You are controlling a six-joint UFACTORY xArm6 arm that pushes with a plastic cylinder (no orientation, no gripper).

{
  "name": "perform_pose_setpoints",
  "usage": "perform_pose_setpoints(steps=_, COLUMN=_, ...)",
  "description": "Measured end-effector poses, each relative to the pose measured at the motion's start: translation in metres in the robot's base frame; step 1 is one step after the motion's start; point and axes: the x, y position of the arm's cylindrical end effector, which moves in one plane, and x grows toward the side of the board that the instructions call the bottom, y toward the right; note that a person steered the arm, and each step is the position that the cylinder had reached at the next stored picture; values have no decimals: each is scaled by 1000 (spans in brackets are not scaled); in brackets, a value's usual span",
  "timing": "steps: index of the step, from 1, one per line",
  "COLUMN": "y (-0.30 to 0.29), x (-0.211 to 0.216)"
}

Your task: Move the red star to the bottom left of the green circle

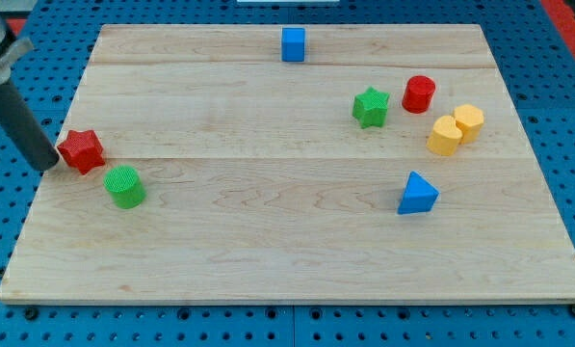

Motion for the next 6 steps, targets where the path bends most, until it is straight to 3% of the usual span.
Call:
perform_pose_setpoints(steps=1, y=5, x=-35)
perform_pose_setpoints(steps=2, y=46, x=-28)
perform_pose_setpoints(steps=3, y=56, x=-1)
perform_pose_setpoints(steps=4, y=49, x=54)
perform_pose_setpoints(steps=5, y=42, x=73)
perform_pose_setpoints(steps=6, y=60, x=56)
